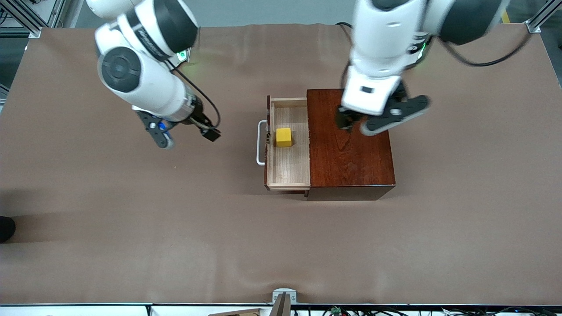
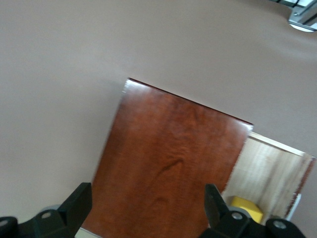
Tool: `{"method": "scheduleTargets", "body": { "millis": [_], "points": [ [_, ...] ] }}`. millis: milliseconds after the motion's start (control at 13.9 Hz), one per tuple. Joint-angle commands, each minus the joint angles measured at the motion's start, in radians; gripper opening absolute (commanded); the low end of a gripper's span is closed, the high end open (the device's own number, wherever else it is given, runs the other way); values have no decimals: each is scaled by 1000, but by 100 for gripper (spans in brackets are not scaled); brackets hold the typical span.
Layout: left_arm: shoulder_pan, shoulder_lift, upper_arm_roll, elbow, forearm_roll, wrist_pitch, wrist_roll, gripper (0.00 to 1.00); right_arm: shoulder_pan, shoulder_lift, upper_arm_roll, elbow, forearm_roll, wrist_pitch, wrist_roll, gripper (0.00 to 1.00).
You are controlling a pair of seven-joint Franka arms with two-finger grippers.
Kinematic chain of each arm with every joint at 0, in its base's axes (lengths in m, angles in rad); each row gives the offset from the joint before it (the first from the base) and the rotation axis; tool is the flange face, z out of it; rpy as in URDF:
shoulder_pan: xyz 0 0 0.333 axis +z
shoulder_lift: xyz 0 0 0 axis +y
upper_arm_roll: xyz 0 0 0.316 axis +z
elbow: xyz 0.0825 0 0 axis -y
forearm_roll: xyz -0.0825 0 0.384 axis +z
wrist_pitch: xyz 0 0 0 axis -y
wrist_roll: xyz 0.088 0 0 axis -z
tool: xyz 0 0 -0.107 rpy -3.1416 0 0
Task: Open drawer, take yellow block, close drawer
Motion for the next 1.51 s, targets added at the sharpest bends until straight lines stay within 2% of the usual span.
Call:
{"method": "scheduleTargets", "body": {
  "millis": [0, 359, 718, 1078, 1437],
  "points": [
    [69, -115, -11, -114, -17, -17, 115, 100, 66, 51, -11, 30, 20, 66, 156, 100],
    [209, -266, -11, -266, -16, -16, 319, 100, 147, 172, -9, 131, 18, 77, 343, 100],
    [324, -353, -11, -354, -16, -16, 485, 100, 198, 238, -9, 144, 43, 182, 437, 100],
    [416, -352, -3, -325, -28, -16, 652, 100, 267, 307, -12, 136, 29, 313, 480, 100],
    [433, -346, -3, -297, -45, -17, 660, 100, 284, 310, -14, 104, 22, 307, 480, 100]
  ]
}}
